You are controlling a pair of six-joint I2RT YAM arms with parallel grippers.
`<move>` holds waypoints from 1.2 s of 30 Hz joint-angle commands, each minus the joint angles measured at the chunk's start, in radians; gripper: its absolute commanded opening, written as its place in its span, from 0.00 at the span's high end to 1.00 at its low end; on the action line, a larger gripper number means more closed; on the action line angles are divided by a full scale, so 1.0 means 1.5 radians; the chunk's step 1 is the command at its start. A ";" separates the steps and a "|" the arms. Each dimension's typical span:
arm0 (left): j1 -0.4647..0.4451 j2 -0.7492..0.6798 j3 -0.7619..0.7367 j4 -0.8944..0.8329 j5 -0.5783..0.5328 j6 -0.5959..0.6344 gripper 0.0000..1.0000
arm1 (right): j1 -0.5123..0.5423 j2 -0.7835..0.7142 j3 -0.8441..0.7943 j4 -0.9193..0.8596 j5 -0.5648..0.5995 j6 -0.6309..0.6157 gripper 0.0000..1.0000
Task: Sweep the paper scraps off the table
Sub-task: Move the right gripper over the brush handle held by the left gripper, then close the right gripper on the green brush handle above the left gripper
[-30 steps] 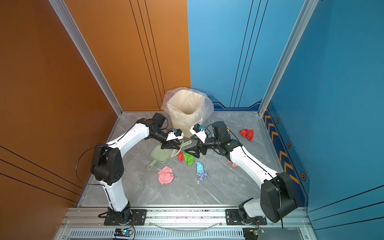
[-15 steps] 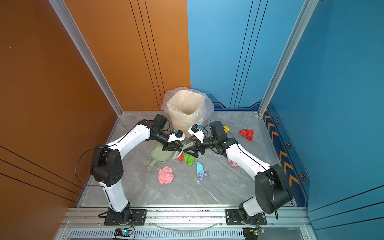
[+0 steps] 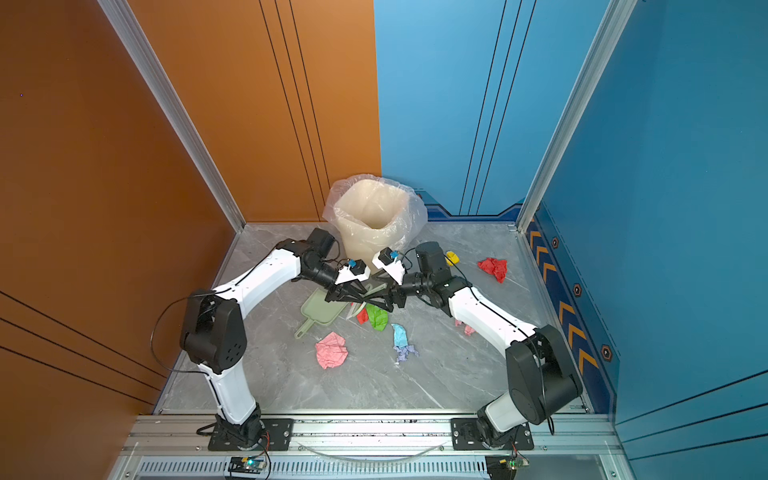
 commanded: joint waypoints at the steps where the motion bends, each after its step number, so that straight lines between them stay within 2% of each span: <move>1: -0.003 -0.019 0.008 -0.018 0.027 -0.007 1.00 | 0.003 0.008 0.003 -0.007 -0.013 -0.017 0.19; 11: -0.006 -0.027 0.007 -0.018 0.020 -0.014 1.00 | 0.009 0.004 0.002 -0.053 0.001 -0.051 0.22; 22: -0.011 -0.027 0.003 -0.019 0.010 -0.019 1.00 | 0.010 -0.006 0.003 -0.072 0.011 -0.072 0.30; 36: -0.012 -0.023 0.005 -0.019 0.006 -0.021 1.00 | 0.014 -0.004 0.002 -0.075 0.019 -0.078 0.48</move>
